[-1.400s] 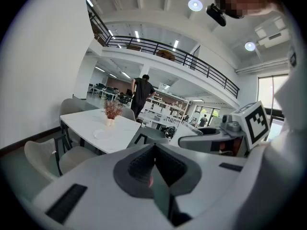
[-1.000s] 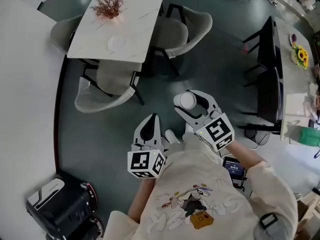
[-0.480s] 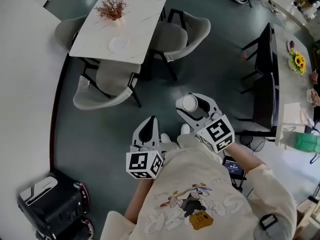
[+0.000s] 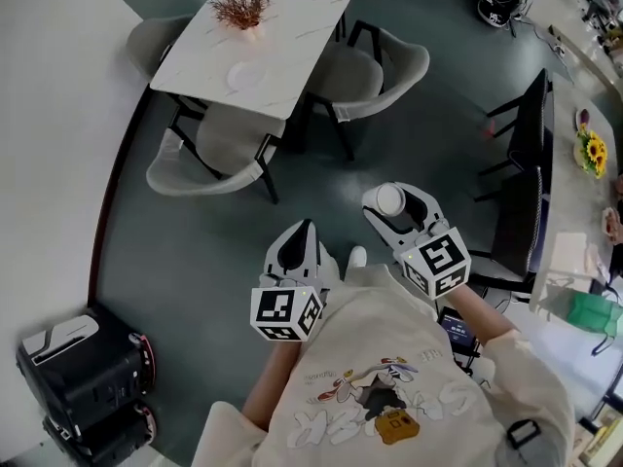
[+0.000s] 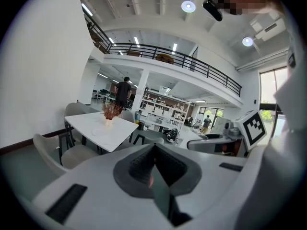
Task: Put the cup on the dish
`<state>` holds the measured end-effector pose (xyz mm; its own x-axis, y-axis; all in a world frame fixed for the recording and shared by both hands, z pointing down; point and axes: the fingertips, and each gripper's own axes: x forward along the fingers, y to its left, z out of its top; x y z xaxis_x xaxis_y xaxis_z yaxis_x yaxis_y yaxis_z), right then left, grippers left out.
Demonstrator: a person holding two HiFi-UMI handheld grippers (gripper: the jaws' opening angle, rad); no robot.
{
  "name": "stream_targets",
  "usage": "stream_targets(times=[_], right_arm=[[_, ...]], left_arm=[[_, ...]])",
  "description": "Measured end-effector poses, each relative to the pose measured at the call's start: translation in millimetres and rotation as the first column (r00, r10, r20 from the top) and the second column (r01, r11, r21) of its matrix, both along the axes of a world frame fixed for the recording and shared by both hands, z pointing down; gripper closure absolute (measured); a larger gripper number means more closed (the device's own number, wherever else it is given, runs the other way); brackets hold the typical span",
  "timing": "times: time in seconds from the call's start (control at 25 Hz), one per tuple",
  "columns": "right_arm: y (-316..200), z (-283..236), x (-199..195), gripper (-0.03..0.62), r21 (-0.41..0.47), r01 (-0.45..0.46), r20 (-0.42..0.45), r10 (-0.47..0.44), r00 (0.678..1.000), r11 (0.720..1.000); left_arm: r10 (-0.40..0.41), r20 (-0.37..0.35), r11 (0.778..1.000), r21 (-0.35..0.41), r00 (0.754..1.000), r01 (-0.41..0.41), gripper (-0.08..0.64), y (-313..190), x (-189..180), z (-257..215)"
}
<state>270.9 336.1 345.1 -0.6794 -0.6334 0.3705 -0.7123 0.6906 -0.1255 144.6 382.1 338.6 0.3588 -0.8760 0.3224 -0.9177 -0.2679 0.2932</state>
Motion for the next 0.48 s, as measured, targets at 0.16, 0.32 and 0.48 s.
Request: stream_targets(times=[0.16, 0.32, 0.48], right_arm=[[-6.0, -1.4, -4.9, 0.330, -0.012, 0.021, 0.007, -0.021, 1.000, 1.000], [-26.8, 4.6, -20.1, 0.330, -0.034, 0.020, 0.014, -0.019, 1.000, 0.999], [-47.1, 4.2, -34.3, 0.330, -0.034, 0.023, 0.002, -0.023, 1.000, 0.999]], left_arm=[[-0.038, -0.012, 0.999, -0.034, 0.999, 0.038, 0.557, 0.8, -9.1, 6.8], [-0.049, -0.018, 0.997, -0.055, 0.999, 0.048, 0.557, -16.2, -24.5, 17.8], [-0.040, -0.023, 0.998, -0.052, 0.999, 0.039, 0.557, -43.8, -36.7, 18.2]])
